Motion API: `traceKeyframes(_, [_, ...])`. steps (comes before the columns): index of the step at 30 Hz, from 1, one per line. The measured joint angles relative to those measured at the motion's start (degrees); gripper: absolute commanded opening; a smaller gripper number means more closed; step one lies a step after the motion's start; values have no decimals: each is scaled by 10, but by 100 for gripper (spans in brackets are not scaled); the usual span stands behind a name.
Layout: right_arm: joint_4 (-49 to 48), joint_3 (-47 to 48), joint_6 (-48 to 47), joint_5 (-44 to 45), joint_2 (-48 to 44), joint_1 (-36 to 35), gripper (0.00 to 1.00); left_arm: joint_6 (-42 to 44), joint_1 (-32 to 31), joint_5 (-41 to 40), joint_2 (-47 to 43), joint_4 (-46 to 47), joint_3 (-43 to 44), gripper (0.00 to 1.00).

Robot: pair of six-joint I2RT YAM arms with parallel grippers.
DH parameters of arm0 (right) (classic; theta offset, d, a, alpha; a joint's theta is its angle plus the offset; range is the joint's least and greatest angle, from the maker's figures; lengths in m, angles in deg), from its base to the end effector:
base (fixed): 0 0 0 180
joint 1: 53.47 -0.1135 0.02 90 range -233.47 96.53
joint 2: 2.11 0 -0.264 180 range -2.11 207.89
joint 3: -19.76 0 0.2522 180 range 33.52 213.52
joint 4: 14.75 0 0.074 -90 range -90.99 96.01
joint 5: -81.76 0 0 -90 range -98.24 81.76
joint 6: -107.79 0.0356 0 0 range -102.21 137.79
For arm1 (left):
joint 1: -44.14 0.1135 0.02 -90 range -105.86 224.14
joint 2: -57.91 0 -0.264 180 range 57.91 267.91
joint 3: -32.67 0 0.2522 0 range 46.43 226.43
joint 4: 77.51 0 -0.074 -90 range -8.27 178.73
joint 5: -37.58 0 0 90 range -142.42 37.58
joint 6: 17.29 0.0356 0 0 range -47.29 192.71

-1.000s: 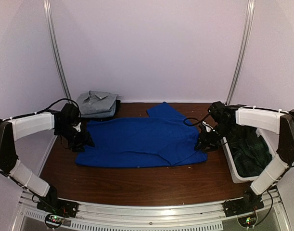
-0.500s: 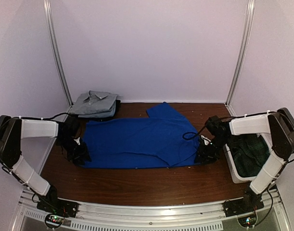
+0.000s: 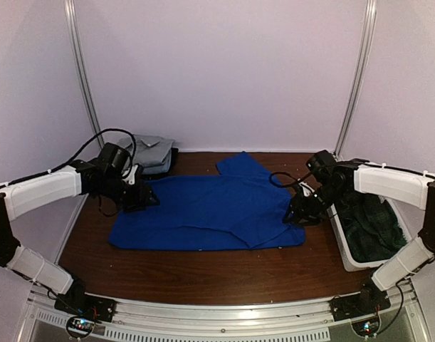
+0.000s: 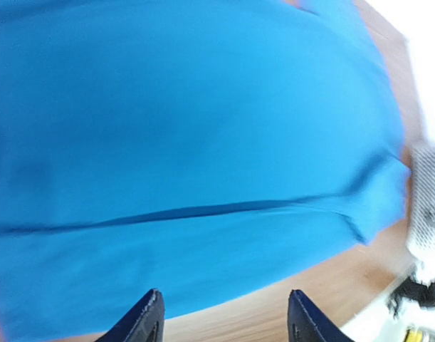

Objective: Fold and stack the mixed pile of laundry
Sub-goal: Smooth out the 1/3-folded T-shirt at the center of the board.

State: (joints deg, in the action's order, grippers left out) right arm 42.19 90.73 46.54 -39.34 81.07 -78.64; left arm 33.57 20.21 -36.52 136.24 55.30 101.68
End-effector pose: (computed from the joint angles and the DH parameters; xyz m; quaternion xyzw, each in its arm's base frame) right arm 0.2387 0.1325 0.2247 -0.0189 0.9485 0.3140 0.0358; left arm 0.2476 -0.1205 0.2409 -0.0860 0.9453 -0.2621 0.1739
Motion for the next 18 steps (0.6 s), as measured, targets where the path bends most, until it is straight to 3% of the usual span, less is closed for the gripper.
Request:
traceKeyframes(4, [-1, 37, -5, 2, 47, 5, 48, -55, -118, 32, 71, 119, 8, 58])
traceKeyframes(9, [6, 69, -25, 20, 110, 21, 47, -112, -231, 39, 185, 198, 61, 54])
traceKeyframes(14, [11, 97, -49, 39, 150, 34, 45, -170, -297, 41, 281, 283, 114, 49])
traceKeyframes(18, [10, 115, -62, 42, 175, 35, 43, -212, -308, 47, 335, 345, 121, 47])
